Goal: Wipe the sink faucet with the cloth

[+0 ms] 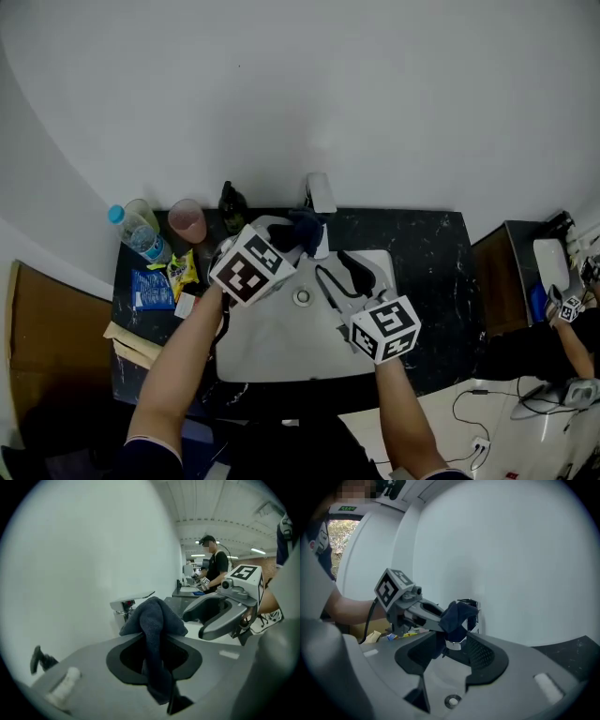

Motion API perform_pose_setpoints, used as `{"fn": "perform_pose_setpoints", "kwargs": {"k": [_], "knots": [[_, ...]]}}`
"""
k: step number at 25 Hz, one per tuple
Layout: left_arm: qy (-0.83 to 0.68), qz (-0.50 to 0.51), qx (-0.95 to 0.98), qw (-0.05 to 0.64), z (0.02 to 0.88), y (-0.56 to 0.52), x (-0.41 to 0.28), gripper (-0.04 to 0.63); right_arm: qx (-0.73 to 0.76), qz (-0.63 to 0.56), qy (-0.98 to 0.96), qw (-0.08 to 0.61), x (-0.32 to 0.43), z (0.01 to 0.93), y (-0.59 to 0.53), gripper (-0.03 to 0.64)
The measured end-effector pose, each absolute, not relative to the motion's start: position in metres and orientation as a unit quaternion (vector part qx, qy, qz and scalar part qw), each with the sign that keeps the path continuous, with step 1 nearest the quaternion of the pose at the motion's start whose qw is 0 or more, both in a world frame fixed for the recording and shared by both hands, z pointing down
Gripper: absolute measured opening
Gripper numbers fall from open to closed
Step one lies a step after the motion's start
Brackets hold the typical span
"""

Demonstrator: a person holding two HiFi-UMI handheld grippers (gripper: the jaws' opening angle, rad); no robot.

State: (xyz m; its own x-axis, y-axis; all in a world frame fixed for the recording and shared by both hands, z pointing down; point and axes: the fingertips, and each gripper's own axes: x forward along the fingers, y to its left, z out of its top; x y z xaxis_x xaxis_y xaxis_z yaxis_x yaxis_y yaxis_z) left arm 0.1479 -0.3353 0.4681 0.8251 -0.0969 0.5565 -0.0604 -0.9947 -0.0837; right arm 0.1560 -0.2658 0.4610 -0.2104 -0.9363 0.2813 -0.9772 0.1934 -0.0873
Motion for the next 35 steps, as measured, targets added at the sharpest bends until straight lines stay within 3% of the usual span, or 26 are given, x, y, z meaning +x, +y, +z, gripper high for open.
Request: {"fn": "perform_pose_setpoints", "kwargs": {"k": [8, 10, 16, 22, 30, 35], "knots": [[0.029, -0.359, -0.928, 0.098, 0.468, -0.353, 0.182, 0.075, 0.622, 0.142, -0.765, 0.09, 0.167, 0.483, -0.279, 0.194], [0.033, -0.366, -0.923, 0.114, 0.467, -0.352, 0.182, 0.075, 0.619, 0.142, -0.768, 0.09, 0.17, 0.484, -0.281, 0.169], [0.02, -0.395, -0.9, 0.184, 0.467, -0.326, 0.176, 0.074, 0.611, 0.139, -0.774, 0.093, 0.166, 0.485, -0.279, 0.169], [-0.014, -0.417, -0.883, 0.213, 0.468, -0.292, 0.161, 0.074, 0.599, 0.137, -0.783, 0.095, 0.155, 0.485, -0.277, 0.17], [0.055, -0.443, -0.842, 0.303, 0.455, -0.306, 0.174, 0.075, 0.591, 0.133, -0.791, 0.089, 0.153, 0.481, -0.26, 0.156], [0.08, -0.462, -0.83, 0.302, 0.465, -0.321, 0.191, 0.074, 0.597, 0.142, -0.785, 0.085, 0.17, 0.489, -0.242, 0.152]]}}
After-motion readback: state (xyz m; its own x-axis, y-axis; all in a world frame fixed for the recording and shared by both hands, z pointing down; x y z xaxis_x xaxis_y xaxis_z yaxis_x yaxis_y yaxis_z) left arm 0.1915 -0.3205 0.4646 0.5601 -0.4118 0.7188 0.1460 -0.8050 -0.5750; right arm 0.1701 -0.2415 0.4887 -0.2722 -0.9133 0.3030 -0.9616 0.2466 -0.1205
